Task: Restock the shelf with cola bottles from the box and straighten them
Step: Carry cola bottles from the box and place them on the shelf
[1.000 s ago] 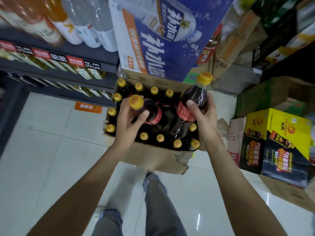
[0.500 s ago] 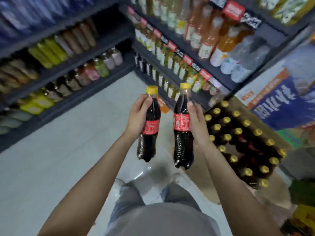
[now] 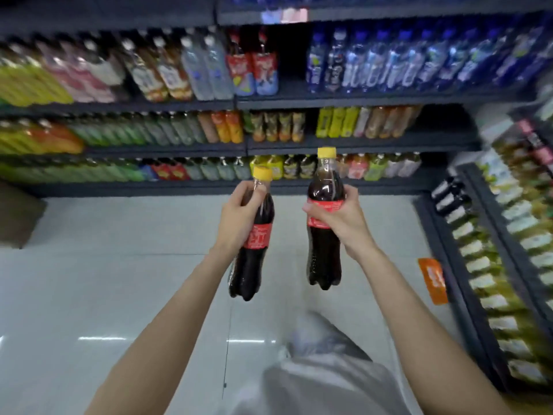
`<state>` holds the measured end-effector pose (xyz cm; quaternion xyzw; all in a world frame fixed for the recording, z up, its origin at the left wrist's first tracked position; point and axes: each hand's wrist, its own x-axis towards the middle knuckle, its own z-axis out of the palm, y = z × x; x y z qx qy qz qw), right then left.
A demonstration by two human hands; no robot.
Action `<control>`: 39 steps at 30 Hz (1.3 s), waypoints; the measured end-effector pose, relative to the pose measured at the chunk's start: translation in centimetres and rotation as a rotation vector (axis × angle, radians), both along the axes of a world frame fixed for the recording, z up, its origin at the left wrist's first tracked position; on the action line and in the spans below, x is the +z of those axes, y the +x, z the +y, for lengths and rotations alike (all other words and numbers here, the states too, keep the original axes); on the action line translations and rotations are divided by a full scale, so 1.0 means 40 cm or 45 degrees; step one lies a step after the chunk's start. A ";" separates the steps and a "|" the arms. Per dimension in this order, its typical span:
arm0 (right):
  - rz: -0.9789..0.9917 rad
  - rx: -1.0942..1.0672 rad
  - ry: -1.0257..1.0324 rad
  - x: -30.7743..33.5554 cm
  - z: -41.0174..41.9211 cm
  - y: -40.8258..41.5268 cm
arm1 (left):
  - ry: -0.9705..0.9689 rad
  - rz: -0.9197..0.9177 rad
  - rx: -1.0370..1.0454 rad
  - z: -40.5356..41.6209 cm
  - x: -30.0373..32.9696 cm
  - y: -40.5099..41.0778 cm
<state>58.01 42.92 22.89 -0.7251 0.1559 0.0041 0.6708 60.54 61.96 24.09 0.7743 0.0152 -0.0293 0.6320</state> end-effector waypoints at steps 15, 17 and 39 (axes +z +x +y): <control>-0.574 0.429 -0.130 0.170 0.673 0.913 | -0.114 -0.770 0.672 0.620 0.175 0.731; -0.647 0.424 -0.093 0.213 0.741 1.022 | -0.170 -0.793 0.703 0.683 0.216 0.833; -0.875 -0.104 -0.241 0.327 1.314 1.882 | -0.102 -0.967 0.505 1.203 0.330 1.901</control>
